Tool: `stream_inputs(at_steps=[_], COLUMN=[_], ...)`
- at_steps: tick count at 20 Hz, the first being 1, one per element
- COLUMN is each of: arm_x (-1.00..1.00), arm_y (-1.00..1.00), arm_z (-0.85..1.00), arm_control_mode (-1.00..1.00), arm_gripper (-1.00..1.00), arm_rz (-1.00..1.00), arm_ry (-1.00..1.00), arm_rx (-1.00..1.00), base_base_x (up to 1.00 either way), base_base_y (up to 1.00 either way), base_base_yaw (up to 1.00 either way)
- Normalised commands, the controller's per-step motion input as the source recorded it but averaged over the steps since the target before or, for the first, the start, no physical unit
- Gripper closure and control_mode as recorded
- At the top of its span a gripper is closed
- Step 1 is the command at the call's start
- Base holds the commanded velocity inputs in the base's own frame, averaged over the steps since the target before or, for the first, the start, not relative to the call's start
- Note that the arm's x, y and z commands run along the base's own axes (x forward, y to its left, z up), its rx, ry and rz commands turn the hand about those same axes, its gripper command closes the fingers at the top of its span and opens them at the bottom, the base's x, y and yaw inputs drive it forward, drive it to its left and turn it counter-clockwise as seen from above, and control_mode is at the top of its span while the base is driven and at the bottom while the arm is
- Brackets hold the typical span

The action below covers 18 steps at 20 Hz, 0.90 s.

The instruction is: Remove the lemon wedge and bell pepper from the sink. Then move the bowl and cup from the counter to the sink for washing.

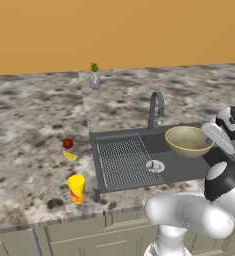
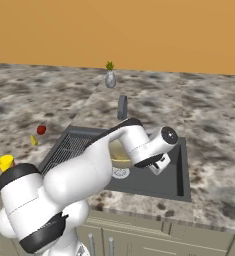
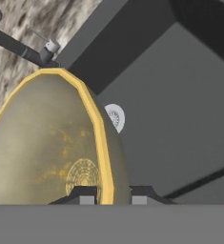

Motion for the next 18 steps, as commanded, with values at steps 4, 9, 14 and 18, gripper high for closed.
stream_inputs(at_steps=[4,9,14,18], arm_x=[0.10,0.06,0.05,0.03], arm_y=[-0.05,-0.01,0.00,0.00], arm_z=[-0.05,-0.08,-0.08,-0.07], arm_control_mode=[-1.00,-1.00,-1.00,-1.00], arm_gripper=[1.00,1.00,1.00,1.00], arm_rz=[0.00,0.00,0.00,0.00], arm_ry=[-0.06,-0.03,-0.01,0.00], arm_rx=[0.00,0.00,0.00,0.00], base_base_x=[0.00,0.00,0.00,0.00], base_base_y=[0.00,0.00,0.00,0.00], base_base_yaw=[0.00,0.00,0.00,0.00])
